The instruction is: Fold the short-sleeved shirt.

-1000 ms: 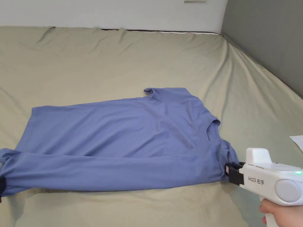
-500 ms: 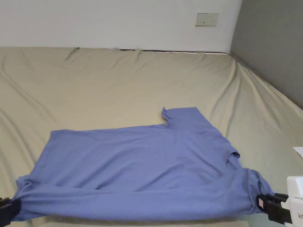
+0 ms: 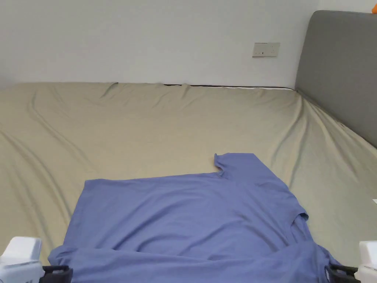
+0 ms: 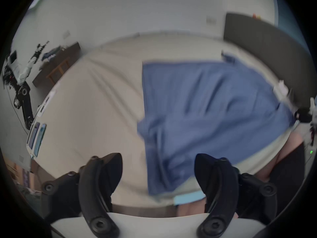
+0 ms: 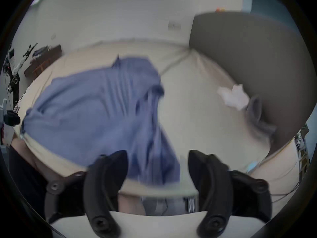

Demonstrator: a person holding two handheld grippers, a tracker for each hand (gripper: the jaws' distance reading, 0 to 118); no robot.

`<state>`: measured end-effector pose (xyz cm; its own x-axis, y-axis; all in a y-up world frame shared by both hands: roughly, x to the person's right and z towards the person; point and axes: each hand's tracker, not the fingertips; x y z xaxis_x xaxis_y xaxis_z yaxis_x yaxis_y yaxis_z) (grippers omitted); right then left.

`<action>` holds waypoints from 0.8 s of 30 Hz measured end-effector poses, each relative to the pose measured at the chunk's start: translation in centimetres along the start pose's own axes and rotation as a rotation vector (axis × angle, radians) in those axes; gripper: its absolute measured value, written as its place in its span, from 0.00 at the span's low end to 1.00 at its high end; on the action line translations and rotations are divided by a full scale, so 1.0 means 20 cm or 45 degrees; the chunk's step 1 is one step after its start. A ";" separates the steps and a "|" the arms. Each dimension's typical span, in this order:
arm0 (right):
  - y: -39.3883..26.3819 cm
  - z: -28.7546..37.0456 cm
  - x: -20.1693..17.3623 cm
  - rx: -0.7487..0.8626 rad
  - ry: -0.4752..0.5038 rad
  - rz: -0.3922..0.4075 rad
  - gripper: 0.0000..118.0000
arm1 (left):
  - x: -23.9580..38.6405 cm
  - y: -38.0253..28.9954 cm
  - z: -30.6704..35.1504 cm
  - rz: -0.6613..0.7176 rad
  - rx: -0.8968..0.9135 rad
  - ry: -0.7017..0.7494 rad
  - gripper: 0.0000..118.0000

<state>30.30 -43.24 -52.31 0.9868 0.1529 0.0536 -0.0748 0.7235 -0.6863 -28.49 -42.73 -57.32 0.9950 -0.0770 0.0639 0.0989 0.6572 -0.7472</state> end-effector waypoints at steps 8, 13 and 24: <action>0.47 0.37 -0.24 0.976 -0.180 0.096 0.80 | 0.20 0.34 0.54 0.110 0.904 0.072 0.65; 0.46 0.23 -0.37 1.022 -0.056 -0.045 0.01 | 0.31 0.28 0.38 0.142 1.021 0.114 0.00; 0.37 0.08 -0.43 0.853 0.023 0.153 0.00 | 0.38 0.18 0.14 -0.051 0.757 0.065 0.00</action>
<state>21.10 -38.09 -56.68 0.9680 0.2508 -0.0113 -0.2508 0.9639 -0.0893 -20.61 -38.81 -57.68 0.9897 -0.1371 0.0415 0.1431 0.9588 -0.2454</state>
